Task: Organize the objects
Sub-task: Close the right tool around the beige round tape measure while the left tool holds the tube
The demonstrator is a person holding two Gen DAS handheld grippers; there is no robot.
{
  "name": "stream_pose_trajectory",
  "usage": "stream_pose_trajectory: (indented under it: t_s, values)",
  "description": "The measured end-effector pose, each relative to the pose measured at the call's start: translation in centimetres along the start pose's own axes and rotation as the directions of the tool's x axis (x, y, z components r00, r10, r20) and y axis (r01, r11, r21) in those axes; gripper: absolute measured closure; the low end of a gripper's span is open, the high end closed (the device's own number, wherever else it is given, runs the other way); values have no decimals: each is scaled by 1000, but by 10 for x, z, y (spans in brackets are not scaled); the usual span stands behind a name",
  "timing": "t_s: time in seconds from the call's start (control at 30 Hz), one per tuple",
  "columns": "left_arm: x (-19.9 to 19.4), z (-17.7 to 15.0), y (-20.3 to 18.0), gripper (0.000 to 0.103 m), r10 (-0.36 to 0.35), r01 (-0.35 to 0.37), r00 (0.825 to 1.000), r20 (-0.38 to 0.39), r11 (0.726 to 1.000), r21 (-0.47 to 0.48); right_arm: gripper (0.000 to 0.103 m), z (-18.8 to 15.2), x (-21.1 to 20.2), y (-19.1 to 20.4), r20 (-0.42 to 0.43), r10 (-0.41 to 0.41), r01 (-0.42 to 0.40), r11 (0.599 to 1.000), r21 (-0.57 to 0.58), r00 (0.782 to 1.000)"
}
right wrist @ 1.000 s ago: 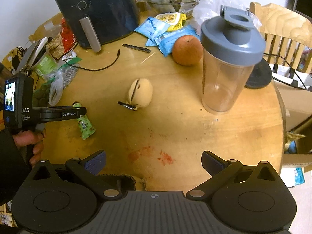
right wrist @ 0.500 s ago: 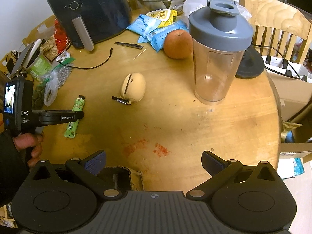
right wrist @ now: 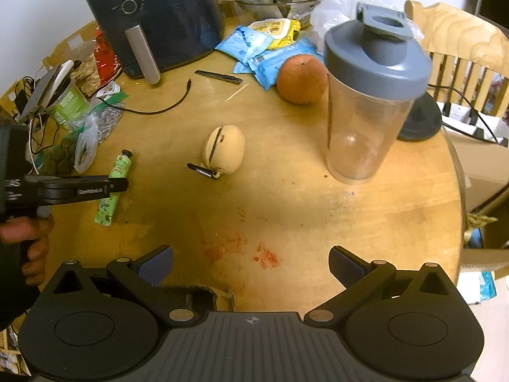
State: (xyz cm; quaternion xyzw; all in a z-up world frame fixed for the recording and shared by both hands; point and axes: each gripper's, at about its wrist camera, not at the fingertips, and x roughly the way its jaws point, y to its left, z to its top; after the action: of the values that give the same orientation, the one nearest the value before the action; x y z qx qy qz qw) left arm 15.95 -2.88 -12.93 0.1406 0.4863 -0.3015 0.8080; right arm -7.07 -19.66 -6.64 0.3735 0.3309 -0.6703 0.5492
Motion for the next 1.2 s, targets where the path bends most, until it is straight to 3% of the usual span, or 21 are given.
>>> stream_pose_trajectory:
  t_s: [0.13, 0.17, 0.63, 1.1, 1.2]
  values:
    - [-15, 2, 3, 76, -21, 21, 999, 28, 1000, -17, 0, 8, 5, 3, 13, -7, 7, 1000, -21, 1000]
    - [-19, 3, 4, 76, -26, 26, 999, 35, 999, -20, 0, 9, 7, 4, 18, -44, 43, 999, 26, 999]
    - [-71, 0, 17, 76, -66, 73, 992, 109, 995, -62, 1, 34, 35, 11, 60, -66, 64, 997, 35, 996]
    - [-106, -12, 19, 76, -93, 110, 983, 157, 989, -102, 20, 73, 92, 17, 91, -81, 78, 996, 39, 993]
    - [-110, -14, 20, 76, -98, 117, 982, 164, 987, -110, 23, 80, 105, 21, 85, -115, 112, 993, 49, 990]
